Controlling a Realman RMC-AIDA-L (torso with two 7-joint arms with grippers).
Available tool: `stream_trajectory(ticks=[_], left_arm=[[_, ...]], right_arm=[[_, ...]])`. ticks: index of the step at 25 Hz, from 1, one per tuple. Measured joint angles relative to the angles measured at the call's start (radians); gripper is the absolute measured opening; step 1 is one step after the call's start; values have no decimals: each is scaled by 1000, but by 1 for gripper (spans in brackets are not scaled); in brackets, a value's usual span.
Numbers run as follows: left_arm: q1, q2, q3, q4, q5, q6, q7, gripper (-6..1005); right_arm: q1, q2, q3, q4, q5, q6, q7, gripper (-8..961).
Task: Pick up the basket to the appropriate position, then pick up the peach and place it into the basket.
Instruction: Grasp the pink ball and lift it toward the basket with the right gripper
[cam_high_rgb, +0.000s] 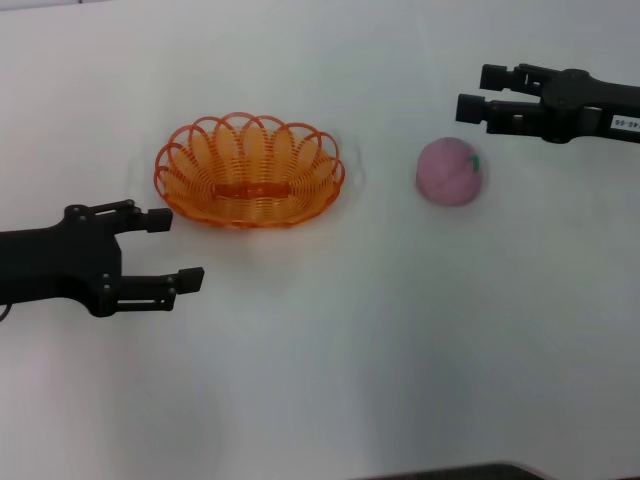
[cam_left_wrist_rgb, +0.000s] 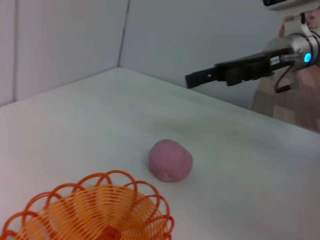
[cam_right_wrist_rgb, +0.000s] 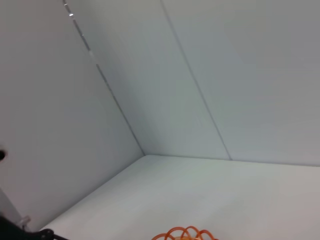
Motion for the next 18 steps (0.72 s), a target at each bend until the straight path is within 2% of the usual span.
stream_trajectory(ticks=[6,12,18], left_arm=[[4,5,-48,2,18,8,11,845],[17,5,-100,4,21,7,22,878],[24,5,-114,3,14,23,23,878]], right_arm=[[10,-46,-15,-59,-5,-32,112,872],[1,-82,-68,-274,-17,-170,201,869],[10,-86,-98,-520,-127,-265,265,867]])
